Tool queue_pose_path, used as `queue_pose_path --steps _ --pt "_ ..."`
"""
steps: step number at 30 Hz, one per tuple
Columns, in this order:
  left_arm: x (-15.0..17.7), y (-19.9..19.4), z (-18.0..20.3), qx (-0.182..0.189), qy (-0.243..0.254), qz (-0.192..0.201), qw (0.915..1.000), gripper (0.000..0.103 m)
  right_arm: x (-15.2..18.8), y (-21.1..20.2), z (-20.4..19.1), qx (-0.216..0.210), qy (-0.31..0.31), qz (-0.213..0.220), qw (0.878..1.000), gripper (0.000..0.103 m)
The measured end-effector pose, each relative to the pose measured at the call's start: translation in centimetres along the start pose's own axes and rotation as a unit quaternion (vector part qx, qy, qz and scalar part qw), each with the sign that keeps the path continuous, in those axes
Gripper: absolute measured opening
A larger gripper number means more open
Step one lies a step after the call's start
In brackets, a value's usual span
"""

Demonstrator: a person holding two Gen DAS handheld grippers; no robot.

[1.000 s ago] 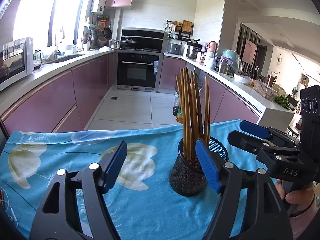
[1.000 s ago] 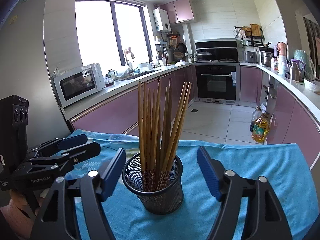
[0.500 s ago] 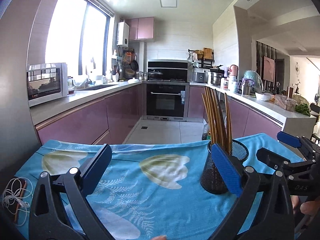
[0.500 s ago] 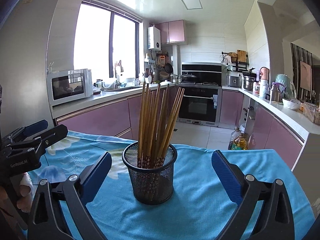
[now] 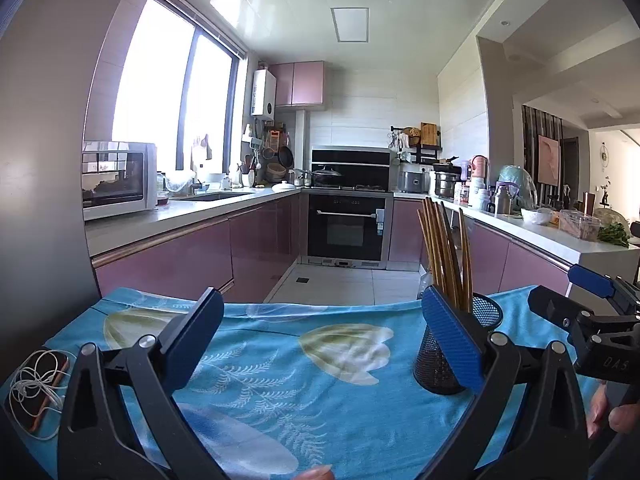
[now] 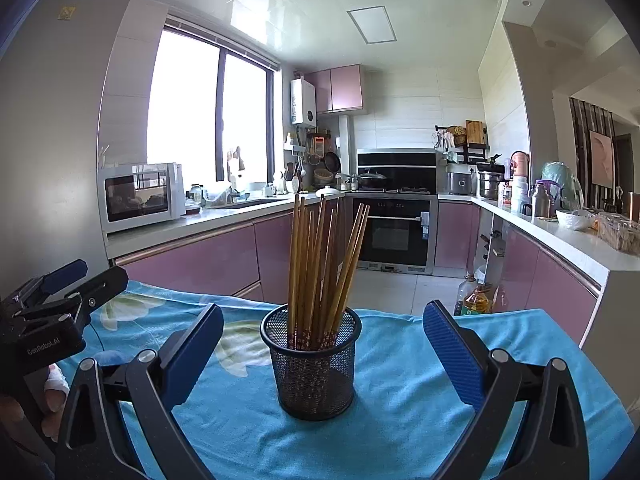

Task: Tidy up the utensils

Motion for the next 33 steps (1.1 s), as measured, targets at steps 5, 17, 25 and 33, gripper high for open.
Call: queue_pose_path --steps 5,17,25,33 --pt "0.1 -0.5 0.0 -0.006 0.003 0.007 1.0 0.098 0.0 -0.3 -0.3 0.002 -0.003 0.006 1.0 0.097" --pt "0.3 -0.8 -0.1 -0.009 -0.002 0.011 0.9999 0.098 0.2 -0.4 -0.3 0.006 0.001 0.007 1.0 0.097" --pt "0.5 -0.9 -0.1 -0.012 -0.004 0.01 0.9999 0.098 0.2 -0.9 -0.5 0.011 -0.002 0.013 1.0 0.097" --pt "0.5 -1.0 -0.2 -0.01 -0.003 0.01 0.9999 0.098 0.1 -1.2 -0.7 0.014 -0.003 0.017 1.0 0.097"
Point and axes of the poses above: each gripper's, at about its wrist camera, not at the fingertips, and y roughly the way its jaws point, z to its right, x to its underside, the point moved 2 cm from there along y, roughly the way its jaws point, and after that the axes turned 5 degrees about -z, right-handed, at the moved point
